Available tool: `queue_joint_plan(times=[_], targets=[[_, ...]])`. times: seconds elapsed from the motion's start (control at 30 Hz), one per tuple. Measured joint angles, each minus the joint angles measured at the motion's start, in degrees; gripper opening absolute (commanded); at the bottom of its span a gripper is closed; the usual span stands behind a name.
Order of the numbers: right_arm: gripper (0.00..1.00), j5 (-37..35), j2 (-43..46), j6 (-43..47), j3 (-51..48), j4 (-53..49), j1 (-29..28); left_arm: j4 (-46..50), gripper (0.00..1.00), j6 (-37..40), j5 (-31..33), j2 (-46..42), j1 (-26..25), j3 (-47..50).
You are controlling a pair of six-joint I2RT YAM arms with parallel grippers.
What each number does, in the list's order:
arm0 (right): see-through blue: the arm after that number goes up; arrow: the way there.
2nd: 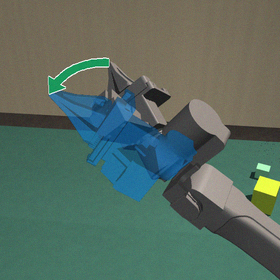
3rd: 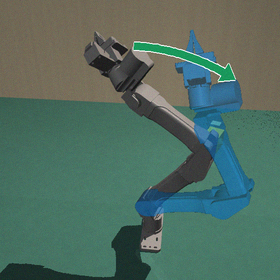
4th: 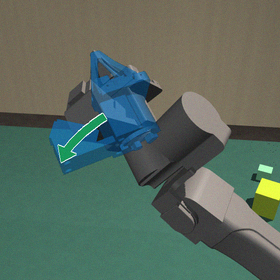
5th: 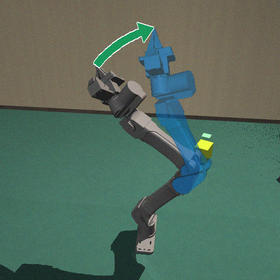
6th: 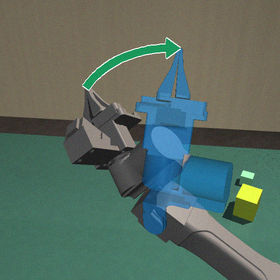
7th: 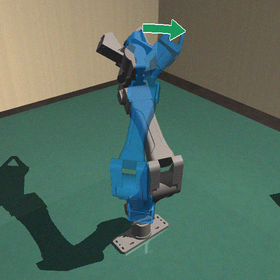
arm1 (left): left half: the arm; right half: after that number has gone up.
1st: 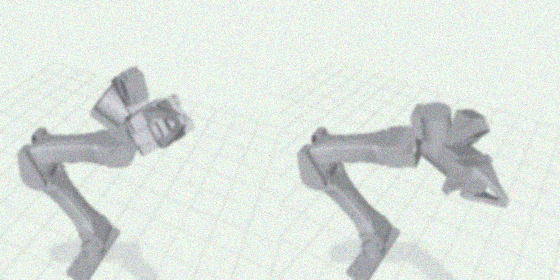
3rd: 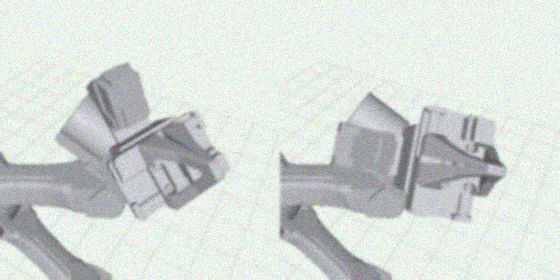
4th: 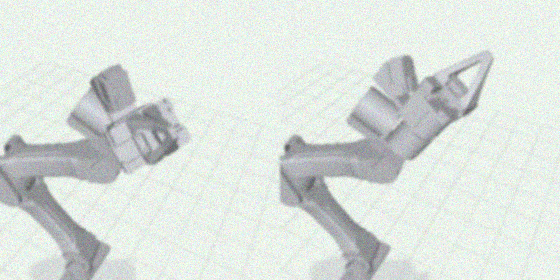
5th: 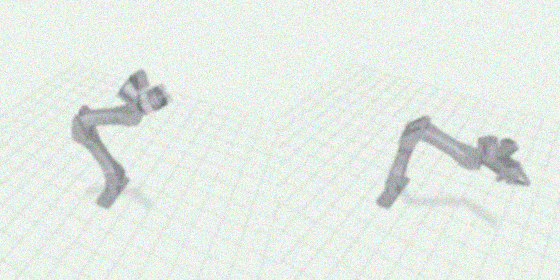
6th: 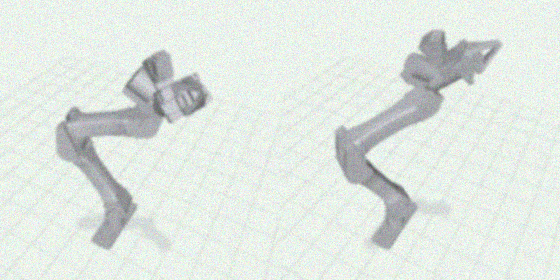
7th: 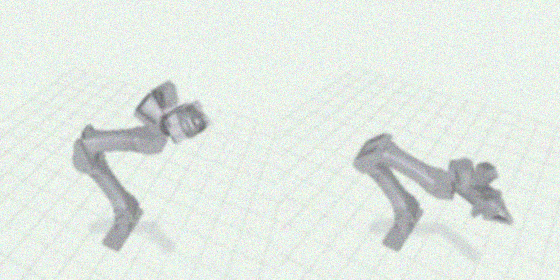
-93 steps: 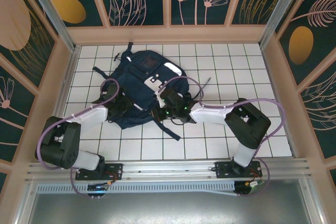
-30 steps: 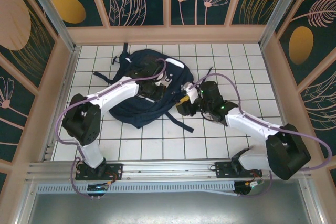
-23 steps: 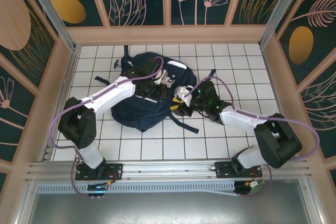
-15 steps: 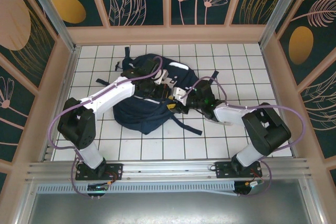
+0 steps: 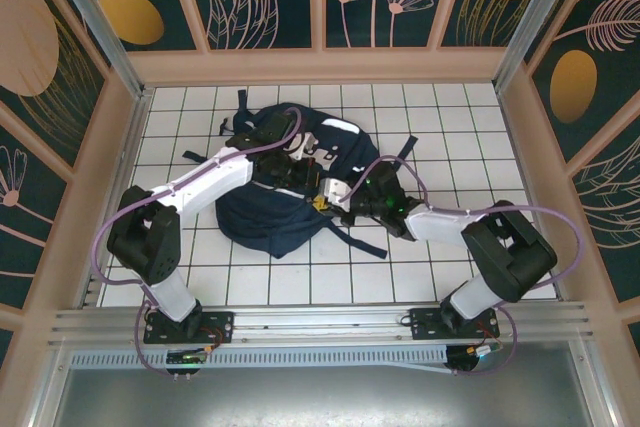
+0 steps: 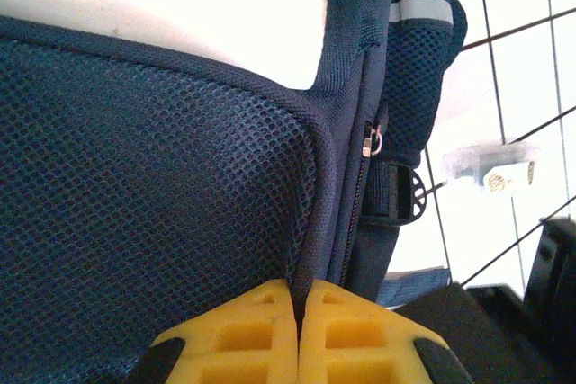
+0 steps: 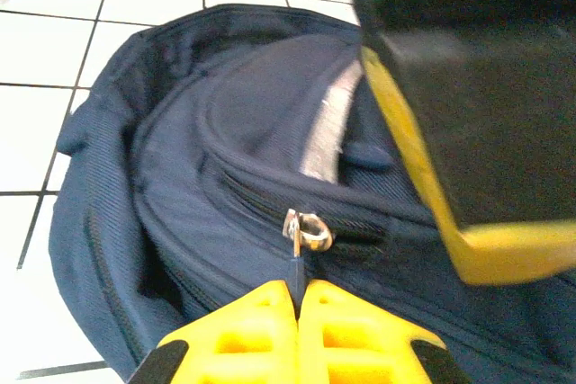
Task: Pack books, pencil case, and school supplies into a backpack
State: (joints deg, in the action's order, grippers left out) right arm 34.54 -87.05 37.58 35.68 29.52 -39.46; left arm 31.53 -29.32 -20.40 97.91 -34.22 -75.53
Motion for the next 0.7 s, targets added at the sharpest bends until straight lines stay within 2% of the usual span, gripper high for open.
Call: queue_joint_plan(times=[0.17, 0.3, 0.43, 0.53, 0.7], targets=[[0.0, -5.5, 0.5, -1.8, -0.3, 0.5, -5.5, -1.2, 0.0, -3.7, -0.4, -0.3, 0.2, 0.5], [0.03, -12.6, -3.9, -7.1, 0.0, 6.5, -11.5, -2.9, 0.0, -7.9, -1.7, -0.3, 0.6, 1.8], [0.17, -17.9, -10.1, -11.1, 1.8, 11.1, -15.4, -2.8, 0.0, -10.4, -1.9, 2.0, 0.9, 1.9], [0.28, -18.5, -11.1, -11.5, 1.9, 12.0, -17.4, -3.5, 0.0, -11.1, -2.3, 3.3, 1.3, 1.9], [0.31, -13.0, -4.8, -6.4, -1.2, 8.0, -19.6, -6.5, 0.0, -11.3, -2.9, 3.3, 1.9, 0.9]])
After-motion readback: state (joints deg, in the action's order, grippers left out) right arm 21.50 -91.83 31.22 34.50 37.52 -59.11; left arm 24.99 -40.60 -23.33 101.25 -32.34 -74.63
